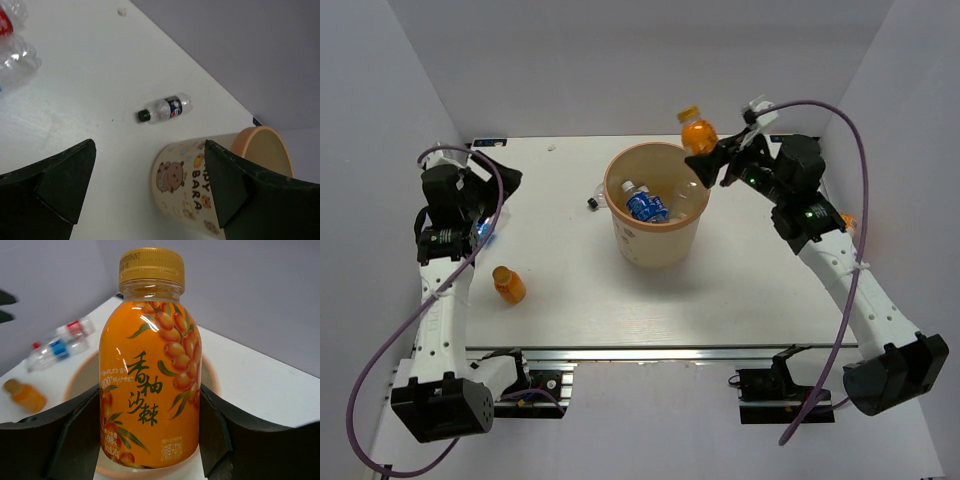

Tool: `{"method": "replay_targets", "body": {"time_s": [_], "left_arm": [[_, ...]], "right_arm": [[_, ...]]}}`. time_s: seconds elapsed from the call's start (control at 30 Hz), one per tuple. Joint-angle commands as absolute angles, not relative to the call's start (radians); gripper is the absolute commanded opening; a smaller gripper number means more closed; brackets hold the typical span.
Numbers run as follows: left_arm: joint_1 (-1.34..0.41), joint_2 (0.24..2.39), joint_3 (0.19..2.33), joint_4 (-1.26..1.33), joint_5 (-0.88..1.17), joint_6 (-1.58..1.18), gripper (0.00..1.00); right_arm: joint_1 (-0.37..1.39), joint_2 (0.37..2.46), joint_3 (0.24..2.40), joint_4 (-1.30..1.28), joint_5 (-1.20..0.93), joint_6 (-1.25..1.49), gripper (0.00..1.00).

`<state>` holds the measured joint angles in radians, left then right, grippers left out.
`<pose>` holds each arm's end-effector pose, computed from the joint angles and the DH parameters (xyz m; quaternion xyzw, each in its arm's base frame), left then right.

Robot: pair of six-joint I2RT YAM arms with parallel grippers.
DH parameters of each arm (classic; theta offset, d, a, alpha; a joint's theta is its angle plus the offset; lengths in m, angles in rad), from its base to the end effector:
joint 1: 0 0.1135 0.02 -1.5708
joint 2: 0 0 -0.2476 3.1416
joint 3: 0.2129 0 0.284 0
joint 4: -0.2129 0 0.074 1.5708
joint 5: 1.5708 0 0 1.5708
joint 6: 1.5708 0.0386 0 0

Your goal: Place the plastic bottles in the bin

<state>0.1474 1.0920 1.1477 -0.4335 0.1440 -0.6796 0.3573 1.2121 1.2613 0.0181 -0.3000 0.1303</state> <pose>0.2818 0.0362 0.3672 -0.2946 0.7719 -0.2048 0.5249 0.2939 0.1219 0.4264 -0.1849 0.6585 0.2734 0.6763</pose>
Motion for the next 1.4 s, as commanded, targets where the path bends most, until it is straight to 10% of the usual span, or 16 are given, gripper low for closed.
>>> {"method": "replay_targets", "body": {"time_s": [0.0, 0.23, 1.17, 1.37], "left_arm": [[0.146, 1.037, 1.124, -0.57, 0.143, -0.69, 0.98], [0.147, 1.037, 1.083, -0.92, -0.134, -0.609, 0.98], [0.146, 1.364, 0.847, -0.807, -0.189, -0.736, 0.98], [0.146, 1.364, 0.854, -0.804, -0.181, -0.727, 0.78]], "right_arm": [[0.429, 1.259, 1.259, -0.023, -0.4, 0.035, 0.6], [0.54, 1.342, 1.316, -0.103, -0.381, -0.078, 0.89], [0.419, 1.174, 1.269, -0.012, 0.044, 0.12, 0.89], [0.276, 1.137, 1.201, -0.026, 0.031, 0.212, 0.89]]}}
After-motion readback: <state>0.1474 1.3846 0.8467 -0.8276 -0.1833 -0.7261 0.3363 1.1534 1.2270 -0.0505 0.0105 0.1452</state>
